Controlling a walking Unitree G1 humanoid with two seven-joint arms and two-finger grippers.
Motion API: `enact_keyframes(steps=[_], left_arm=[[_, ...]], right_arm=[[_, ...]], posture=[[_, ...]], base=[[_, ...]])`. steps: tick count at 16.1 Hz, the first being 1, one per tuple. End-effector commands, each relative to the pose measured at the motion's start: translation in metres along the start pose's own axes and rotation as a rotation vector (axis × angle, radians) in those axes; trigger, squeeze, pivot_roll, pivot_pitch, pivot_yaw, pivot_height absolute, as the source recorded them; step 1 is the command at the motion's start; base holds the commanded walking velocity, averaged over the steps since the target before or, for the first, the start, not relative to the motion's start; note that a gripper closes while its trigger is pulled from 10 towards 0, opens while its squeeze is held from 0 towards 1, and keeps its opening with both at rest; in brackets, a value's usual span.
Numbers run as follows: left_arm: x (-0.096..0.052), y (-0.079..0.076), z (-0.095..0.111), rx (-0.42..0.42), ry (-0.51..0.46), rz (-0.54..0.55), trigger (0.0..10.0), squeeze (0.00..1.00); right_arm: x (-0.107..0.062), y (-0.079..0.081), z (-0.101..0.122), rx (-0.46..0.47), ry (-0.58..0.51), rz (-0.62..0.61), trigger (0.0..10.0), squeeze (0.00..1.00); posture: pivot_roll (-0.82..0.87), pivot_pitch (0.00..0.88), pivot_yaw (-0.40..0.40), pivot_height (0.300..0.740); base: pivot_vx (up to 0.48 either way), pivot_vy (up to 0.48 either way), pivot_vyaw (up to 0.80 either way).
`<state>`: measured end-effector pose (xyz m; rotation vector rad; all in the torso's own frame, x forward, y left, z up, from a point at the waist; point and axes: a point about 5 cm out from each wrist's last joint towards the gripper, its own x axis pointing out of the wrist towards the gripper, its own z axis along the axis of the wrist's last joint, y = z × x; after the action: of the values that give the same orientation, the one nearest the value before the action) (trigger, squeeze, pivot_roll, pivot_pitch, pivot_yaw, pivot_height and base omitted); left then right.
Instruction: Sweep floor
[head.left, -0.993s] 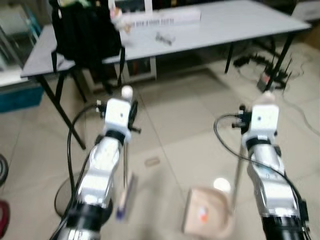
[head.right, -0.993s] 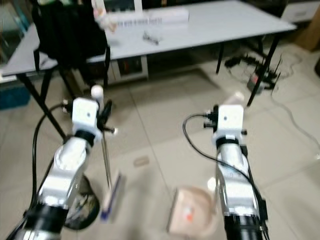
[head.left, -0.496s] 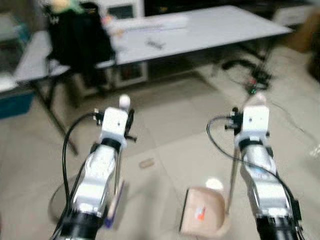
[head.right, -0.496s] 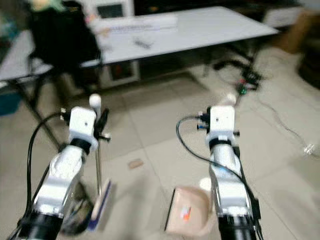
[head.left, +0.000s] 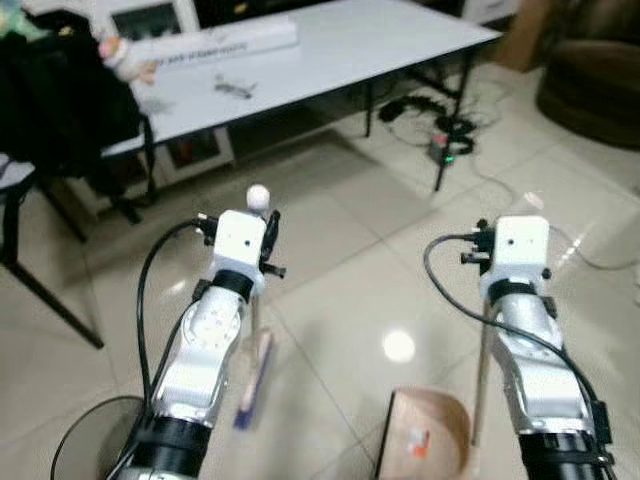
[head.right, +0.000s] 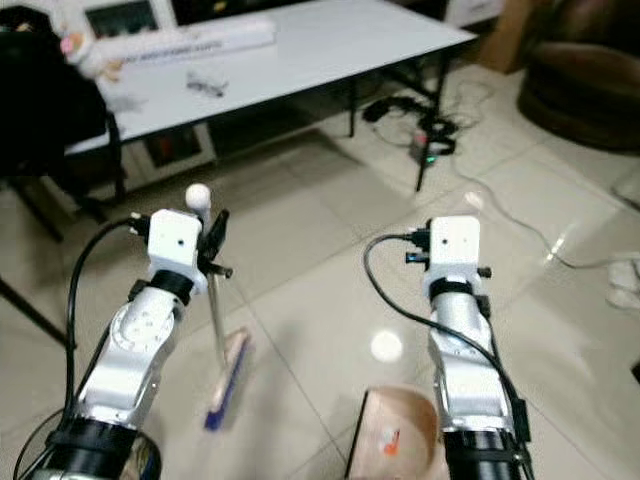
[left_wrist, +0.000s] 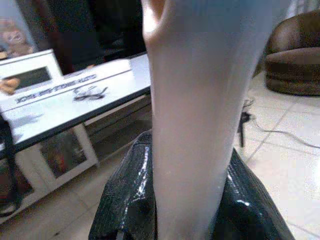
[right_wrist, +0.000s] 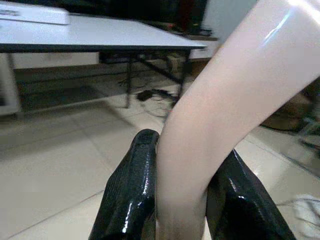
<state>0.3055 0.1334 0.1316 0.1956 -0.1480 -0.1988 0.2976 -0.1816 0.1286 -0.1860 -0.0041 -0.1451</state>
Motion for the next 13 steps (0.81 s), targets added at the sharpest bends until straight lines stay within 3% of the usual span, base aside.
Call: enact_keyframes(steps=[1, 7, 11, 13], left_arm=[[0.0014, 0.0073, 0.0074, 0.026, -0.031, 0.026, 10.0, 0.00], [0.0018, 0.0057, 0.0072, 0.028, -0.032, 0.022, 10.0, 0.00], [0.0011, 0.0042, 0.0058, 0.030, -0.028, 0.015, 10.0, 0.00], [0.0006, 0.0040, 0.0050, 0.032, -0.025, 0.013, 10.0, 0.00]], right_arm=[[0.0028, 0.0060, 0.0067, 0.016, -0.023, 0.021, 10.0, 0.00], [0.0050, 0.0054, 0.0070, -0.035, -0.025, 0.026, 10.0, 0.00], [0.0063, 0.0089, 0.0095, -0.028, -0.040, 0.029, 10.0, 0.00], [0.0066, 0.0082, 0.0093, -0.009, -0.042, 0.021, 10.0, 0.00]], posture=[[-0.12, 0.000, 0.050, 0.740], [-0.11, 0.000, 0.048, 0.740], [-0.11, 0.000, 0.049, 0.740], [-0.11, 0.000, 0.051, 0.740]], base=[[0.416, 0.000, 0.00], [0.418, 0.000, 0.00], [0.419, 0.000, 0.63], [0.416, 0.000, 0.00]])
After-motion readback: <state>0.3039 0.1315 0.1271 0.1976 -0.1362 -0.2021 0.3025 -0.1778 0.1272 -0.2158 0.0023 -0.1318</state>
